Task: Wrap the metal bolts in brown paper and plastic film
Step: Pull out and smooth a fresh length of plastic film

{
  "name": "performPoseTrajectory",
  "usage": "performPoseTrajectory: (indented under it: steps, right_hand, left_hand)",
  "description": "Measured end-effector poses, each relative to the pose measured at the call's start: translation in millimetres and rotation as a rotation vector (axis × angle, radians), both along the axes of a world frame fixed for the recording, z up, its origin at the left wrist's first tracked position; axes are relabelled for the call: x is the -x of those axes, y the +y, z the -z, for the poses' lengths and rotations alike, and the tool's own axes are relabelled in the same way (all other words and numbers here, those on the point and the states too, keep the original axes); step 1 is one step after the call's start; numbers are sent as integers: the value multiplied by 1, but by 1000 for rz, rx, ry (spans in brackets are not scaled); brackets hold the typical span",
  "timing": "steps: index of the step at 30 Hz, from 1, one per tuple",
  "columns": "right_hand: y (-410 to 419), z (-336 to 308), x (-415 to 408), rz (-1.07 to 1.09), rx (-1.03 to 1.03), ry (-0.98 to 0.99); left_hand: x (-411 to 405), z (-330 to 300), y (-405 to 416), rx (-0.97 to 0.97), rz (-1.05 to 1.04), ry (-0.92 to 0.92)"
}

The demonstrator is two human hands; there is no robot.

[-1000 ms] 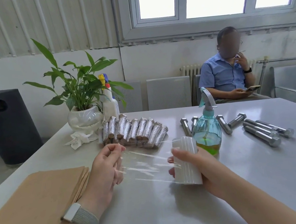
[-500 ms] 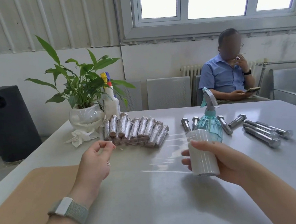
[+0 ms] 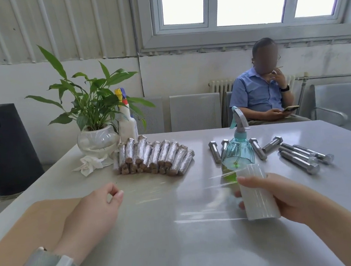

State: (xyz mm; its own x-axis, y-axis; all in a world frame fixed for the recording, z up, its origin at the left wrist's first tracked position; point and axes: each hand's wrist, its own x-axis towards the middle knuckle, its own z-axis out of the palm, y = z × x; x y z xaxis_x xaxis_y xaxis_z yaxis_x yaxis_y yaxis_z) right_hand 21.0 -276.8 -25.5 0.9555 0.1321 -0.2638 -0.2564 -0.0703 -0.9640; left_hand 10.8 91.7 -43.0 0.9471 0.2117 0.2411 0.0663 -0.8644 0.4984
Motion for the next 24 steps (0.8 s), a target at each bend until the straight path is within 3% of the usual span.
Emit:
performPoseTrajectory:
  steps: [4, 10, 14, 17, 21, 24]
  right_hand:
    - [-5, -3, 0, 131, 355, -21]
    - [-20, -4, 5, 124, 637, -16]
    - [-33, 1, 3, 117, 936, -71]
    - [-39, 5, -6, 105, 1078, -51]
    - [-42, 6, -14, 93, 1149, -49]
    - [-43, 7, -17, 99, 1181, -61]
  left_hand:
    - [9, 12, -8, -279, -34, 18]
    - [17, 26, -15, -624, -34, -56]
    - [22, 28, -18, -607, 39, -302]
    - [21, 31, -20, -575, 37, -272]
    - [17, 34, -16, -443, 119, -217]
    - [13, 37, -13, -455, 164, -261]
